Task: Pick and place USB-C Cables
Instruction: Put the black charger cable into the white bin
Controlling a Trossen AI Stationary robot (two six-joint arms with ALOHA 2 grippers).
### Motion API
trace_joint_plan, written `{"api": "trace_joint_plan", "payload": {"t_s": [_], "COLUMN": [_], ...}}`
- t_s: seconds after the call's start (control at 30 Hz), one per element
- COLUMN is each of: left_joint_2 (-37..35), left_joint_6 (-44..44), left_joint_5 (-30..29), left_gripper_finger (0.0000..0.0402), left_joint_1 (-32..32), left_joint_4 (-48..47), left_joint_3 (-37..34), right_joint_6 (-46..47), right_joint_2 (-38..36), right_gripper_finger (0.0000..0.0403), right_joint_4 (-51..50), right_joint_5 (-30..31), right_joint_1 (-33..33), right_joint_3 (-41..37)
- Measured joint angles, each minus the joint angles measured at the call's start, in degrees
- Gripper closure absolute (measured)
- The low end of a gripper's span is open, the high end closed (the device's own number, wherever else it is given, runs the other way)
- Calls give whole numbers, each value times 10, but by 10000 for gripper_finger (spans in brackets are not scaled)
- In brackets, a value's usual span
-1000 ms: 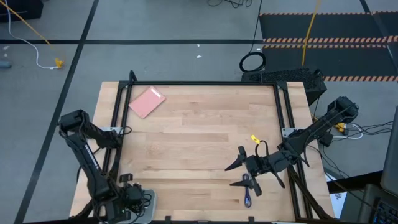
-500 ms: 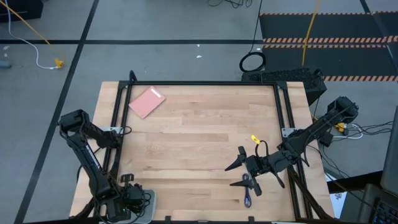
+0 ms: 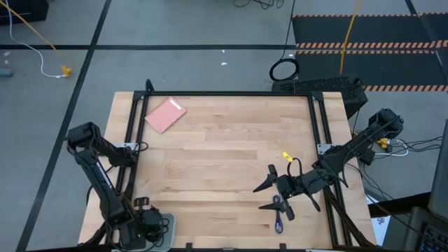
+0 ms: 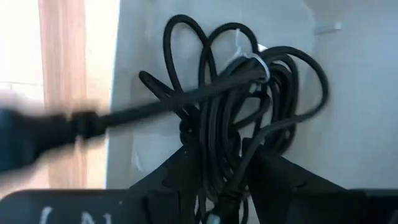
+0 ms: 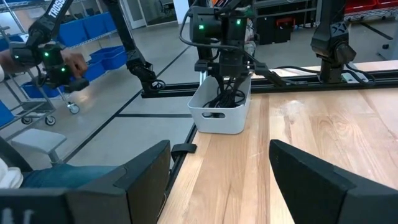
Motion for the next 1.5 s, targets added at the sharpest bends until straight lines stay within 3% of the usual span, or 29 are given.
{"api": "trace_joint_plan", "payload": {"t_s": [0.3,0.6,0.8,1.0,1.17,1.33,1.5], "left_joint_2": [-41,-131,-168,-173,-173,-171,-164], "left_joint_6": [-2,-56,-65,-33,23,78,76], "left_joint_5": [9,10,-36,-87,-130,-131,-121], "left_gripper_finger": [276,277,277,277,277,277,286], "left_joint_1": [0,11,22,53,84,100,94], "left_joint_4": [0,-55,-108,-141,-103,-47,-44], "left_joint_3": [0,1,1,1,1,1,1], "right_joint_6": [0,-2,-2,-3,-3,-3,-3], "right_joint_2": [0,0,0,0,0,0,0], "right_gripper_finger": [136,136,136,136,136,136,136], "right_joint_4": [0,-1,-3,-10,-11,-12,-15], "right_joint_5": [0,0,0,0,0,0,0], "right_joint_1": [0,0,0,0,0,0,0], "right_joint_3": [0,0,0,0,0,0,0]}}
